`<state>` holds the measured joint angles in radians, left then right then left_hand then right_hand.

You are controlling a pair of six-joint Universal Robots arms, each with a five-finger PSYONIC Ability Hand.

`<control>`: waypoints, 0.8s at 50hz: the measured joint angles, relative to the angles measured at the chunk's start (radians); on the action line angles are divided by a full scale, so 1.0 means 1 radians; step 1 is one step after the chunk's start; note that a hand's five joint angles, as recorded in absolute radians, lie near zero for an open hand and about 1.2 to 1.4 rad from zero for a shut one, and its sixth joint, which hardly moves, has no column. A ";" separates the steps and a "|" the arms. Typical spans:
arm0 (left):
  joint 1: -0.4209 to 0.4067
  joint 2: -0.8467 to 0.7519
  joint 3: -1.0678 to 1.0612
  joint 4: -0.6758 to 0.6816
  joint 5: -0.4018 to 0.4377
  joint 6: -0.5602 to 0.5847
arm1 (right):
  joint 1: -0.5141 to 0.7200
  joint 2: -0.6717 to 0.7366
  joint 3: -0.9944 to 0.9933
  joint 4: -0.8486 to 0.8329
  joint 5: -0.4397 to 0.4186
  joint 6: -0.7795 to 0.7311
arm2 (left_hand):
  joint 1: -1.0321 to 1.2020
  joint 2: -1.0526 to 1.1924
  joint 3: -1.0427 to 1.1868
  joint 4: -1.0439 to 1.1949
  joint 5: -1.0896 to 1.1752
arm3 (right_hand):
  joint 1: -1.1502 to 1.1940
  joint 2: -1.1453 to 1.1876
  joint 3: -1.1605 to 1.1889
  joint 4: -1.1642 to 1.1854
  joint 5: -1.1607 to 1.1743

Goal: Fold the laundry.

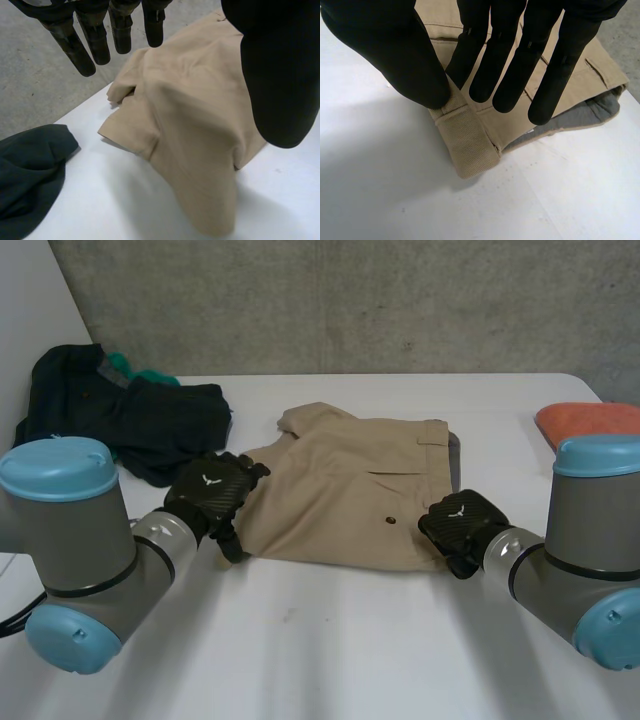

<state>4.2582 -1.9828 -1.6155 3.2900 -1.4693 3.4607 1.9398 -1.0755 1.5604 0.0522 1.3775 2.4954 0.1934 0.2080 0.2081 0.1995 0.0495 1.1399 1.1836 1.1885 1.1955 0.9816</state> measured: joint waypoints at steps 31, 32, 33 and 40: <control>-0.029 -0.014 0.102 -0.044 -0.046 0.025 | -0.066 -0.179 0.017 0.260 -0.052 -0.219 | 0.000 0.000 0.000 0.000 0.000 | -0.648 -0.699 -0.700 -0.711 -0.693; -0.032 -0.024 0.122 -0.050 -0.051 0.027 | -0.064 -0.160 -0.017 0.246 -0.050 -0.184 | 0.000 0.000 0.000 0.000 0.000 | -0.653 -0.706 -0.704 -0.720 -0.704; -0.035 -0.033 0.138 -0.054 -0.054 0.027 | -0.062 -0.147 -0.038 0.237 -0.048 -0.160 | 0.000 0.000 0.000 0.000 0.000 | -0.653 -0.707 -0.704 -0.722 -0.707; -0.045 -0.131 0.282 -0.094 -0.069 0.041 | -0.037 -0.021 -0.210 0.186 -0.028 0.028 | 0.000 0.000 0.000 0.000 0.000 | -0.653 -0.707 -0.704 -0.722 -0.717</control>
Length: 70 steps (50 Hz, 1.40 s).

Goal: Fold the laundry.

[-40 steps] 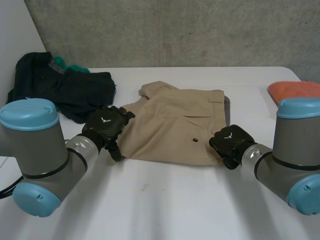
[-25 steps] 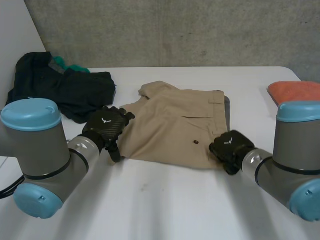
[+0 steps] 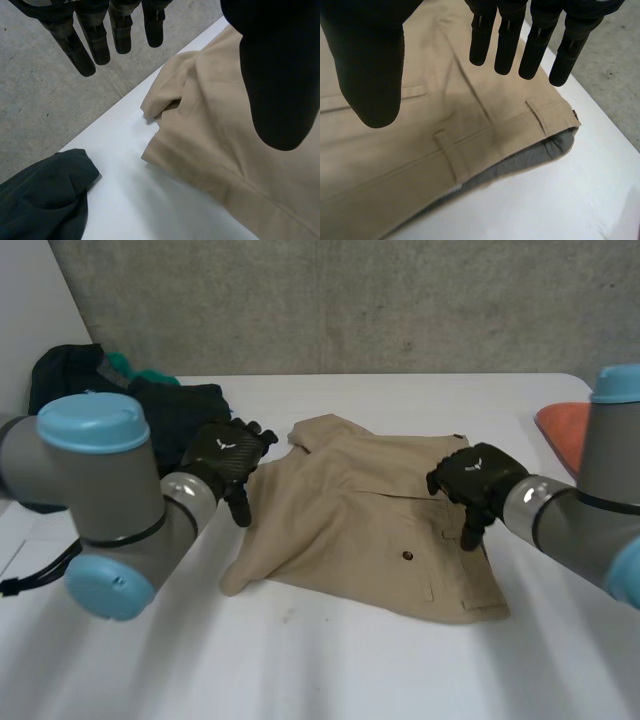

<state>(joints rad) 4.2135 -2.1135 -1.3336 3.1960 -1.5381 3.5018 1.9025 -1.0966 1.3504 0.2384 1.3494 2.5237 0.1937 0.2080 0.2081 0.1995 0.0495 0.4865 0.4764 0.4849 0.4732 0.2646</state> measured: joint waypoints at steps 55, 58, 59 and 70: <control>-0.089 0.200 0.334 -0.472 -0.019 0.104 | -0.034 -0.111 -0.256 0.226 -0.103 0.058 | 0.958 0.984 0.975 0.994 0.953 | 0.638 0.700 0.701 0.722 0.740; -0.082 0.198 0.292 -0.495 0.001 0.153 | -0.040 -0.103 -0.252 0.271 -0.120 0.010 | 0.958 0.984 0.975 0.994 0.953 | 0.638 0.700 0.701 0.722 0.740; -0.080 0.186 0.282 -0.496 0.008 0.172 | -0.039 -0.087 -0.254 0.281 -0.125 -0.011 | 0.958 0.986 0.975 0.994 0.953 | 0.638 0.700 0.701 0.722 0.740; -0.070 -0.081 0.538 -0.121 -0.038 0.162 | 0.028 0.123 -0.438 -0.041 -0.056 0.093 | 0.958 0.988 0.979 0.995 0.953 | 0.640 0.700 0.704 0.725 0.740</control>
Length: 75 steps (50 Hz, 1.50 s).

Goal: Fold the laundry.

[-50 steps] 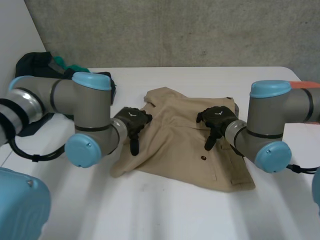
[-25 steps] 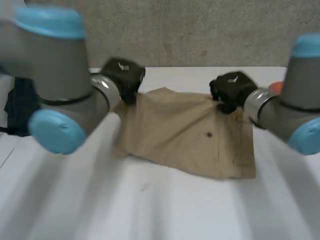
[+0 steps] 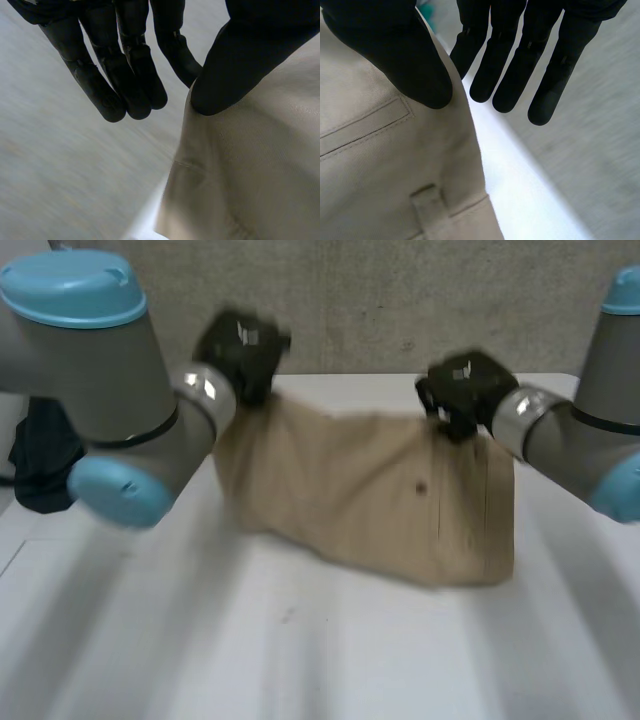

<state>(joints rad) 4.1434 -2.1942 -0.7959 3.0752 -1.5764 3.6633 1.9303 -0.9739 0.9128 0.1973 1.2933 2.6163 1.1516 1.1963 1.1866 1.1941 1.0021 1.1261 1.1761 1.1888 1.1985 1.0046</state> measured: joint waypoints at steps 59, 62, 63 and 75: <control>0.032 0.256 -0.769 0.085 -0.142 -0.116 | 0.002 -0.272 0.696 -0.281 0.076 0.236 | -0.959 -0.987 -0.978 -0.995 -0.952 | -0.871 -0.939 -0.957 -0.962 -0.961; 0.037 0.273 -0.796 0.065 -0.155 -0.123 | -0.023 -0.270 0.696 -0.218 0.066 0.250 | -0.959 -0.987 -0.978 -0.995 -0.952 | -0.871 -0.939 -0.957 -0.962 -0.960; 0.038 0.277 -0.806 0.057 -0.156 -0.125 | -0.033 -0.264 0.696 -0.195 0.061 0.244 | -0.959 -0.987 -0.978 -0.995 -0.952 | -0.871 -0.938 -0.957 -0.962 -0.958; 0.053 0.180 -0.823 0.089 -0.126 -0.108 | -0.057 -0.124 0.690 -0.238 0.022 0.120 | -0.959 -0.987 -0.978 -0.995 -0.952 | -0.711 -0.783 -0.775 -0.786 -0.757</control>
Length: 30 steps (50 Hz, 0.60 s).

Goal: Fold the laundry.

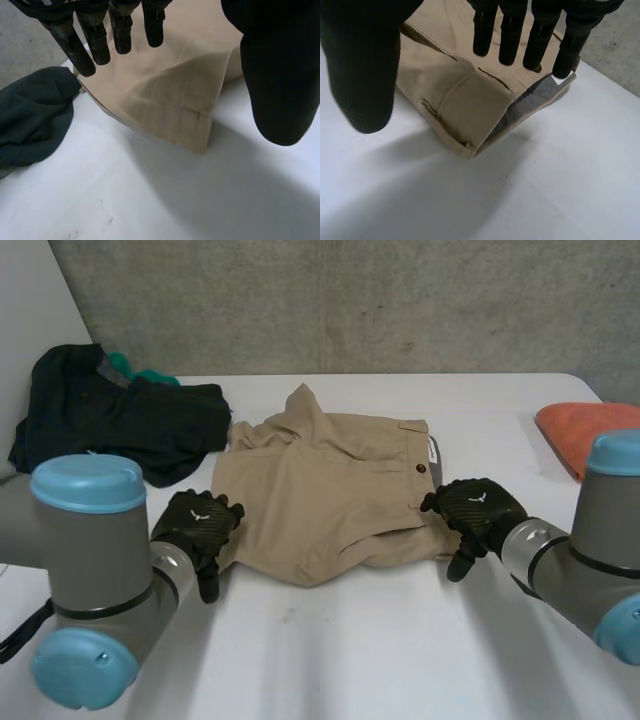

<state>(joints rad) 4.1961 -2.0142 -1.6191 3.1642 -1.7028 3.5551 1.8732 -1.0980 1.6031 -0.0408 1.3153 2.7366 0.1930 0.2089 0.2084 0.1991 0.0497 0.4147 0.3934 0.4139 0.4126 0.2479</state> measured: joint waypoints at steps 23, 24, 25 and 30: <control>0.041 0.096 0.142 -0.032 0.056 0.054 | -0.015 -0.178 -0.001 -0.050 -0.003 -0.103 | 0.969 0.984 0.968 0.990 0.938 | 0.683 0.785 0.765 0.783 0.745; 0.045 0.145 0.144 -0.047 0.057 0.054 | -0.022 -0.215 -0.011 -0.035 -0.003 -0.114 | 0.969 0.984 0.968 0.990 0.938 | 0.683 0.785 0.765 0.783 0.745; 0.049 0.207 0.152 -0.063 0.061 0.053 | -0.030 -0.260 -0.029 -0.019 -0.003 -0.126 | 0.969 0.983 0.968 0.990 0.938 | 0.683 0.785 0.765 0.783 0.745; 0.056 0.449 0.232 -0.130 0.088 0.044 | -0.054 -0.413 -0.158 0.050 -0.003 -0.133 | 0.969 0.987 0.976 0.990 0.938 | 0.683 0.785 0.765 0.784 0.745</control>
<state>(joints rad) 4.2517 -1.5649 -1.3867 3.0346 -1.6152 3.5995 1.8188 -1.5111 1.4454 0.0092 1.3127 2.6039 1.1615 1.1955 1.1842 1.1895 0.9874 1.0979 1.1780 1.1785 1.1965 0.9930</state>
